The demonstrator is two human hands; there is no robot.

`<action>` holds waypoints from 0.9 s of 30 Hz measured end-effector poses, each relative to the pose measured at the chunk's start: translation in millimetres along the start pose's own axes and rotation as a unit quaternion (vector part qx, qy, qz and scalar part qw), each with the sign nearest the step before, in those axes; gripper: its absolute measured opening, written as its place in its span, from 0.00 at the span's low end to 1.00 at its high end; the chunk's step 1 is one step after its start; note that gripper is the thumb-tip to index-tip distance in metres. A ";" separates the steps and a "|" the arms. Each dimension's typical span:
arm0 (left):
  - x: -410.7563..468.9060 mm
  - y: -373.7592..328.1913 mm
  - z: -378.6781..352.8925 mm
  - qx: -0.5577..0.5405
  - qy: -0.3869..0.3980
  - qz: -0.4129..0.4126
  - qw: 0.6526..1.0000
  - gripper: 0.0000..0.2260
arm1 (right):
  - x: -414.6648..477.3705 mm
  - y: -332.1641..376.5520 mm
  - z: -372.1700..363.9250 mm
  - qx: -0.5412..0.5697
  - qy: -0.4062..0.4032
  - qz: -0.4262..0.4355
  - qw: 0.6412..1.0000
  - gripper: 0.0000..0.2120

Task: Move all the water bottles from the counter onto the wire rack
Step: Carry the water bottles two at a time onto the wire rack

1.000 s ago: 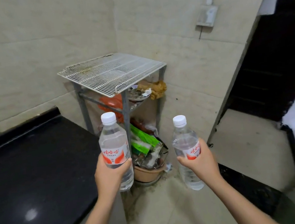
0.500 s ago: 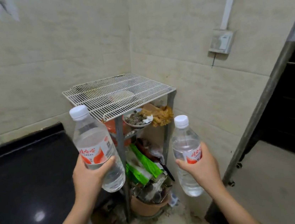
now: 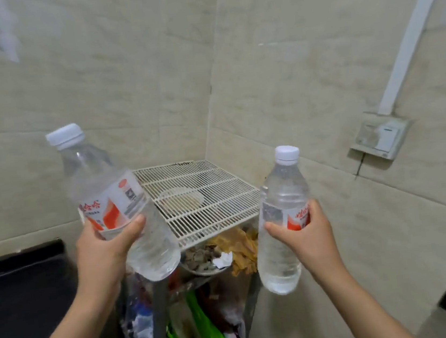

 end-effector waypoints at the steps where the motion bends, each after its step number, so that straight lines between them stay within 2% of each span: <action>1: 13.3 6.5 -4.9 -0.005 0.001 0.007 1.000 0.14 | 19.7 -2.5 -4.0 0.002 0.005 -0.001 1.000 0.21; 4: 52.8 24.0 -15.2 -0.007 -0.009 0.017 1.000 0.10 | 77.6 -10.5 -21.2 0.014 0.017 -0.003 1.000 0.20; 12: 119.4 52.1 -18.8 0.070 -0.030 0.034 0.997 0.14 | 200.8 -45.6 -91.3 -0.003 0.061 -0.017 0.998 0.24; 21: 124.8 53.9 9.7 0.139 -0.149 0.036 0.978 0.13 | 323.1 -68.3 -175.9 0.017 0.124 -0.010 0.992 0.24; 25: 120.9 49.7 9.8 0.160 -0.204 0.025 0.966 0.14 | 371.4 -78.9 -200.6 0.078 0.087 -0.035 0.993 0.26; 27: 120.5 50.8 4.2 0.162 -0.227 0.020 0.960 0.14 | 386.7 -88.2 -208.8 0.072 0.077 -0.035 0.994 0.27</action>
Point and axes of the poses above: each hand's wrist, its own x-axis towards the middle knuckle, its own z-axis out of the back of the hand, y = z × x, the point moved 6 cm from there along x, towards the middle knuckle, and after that the axes turned 4 degrees about y, right-handed, at the moved point
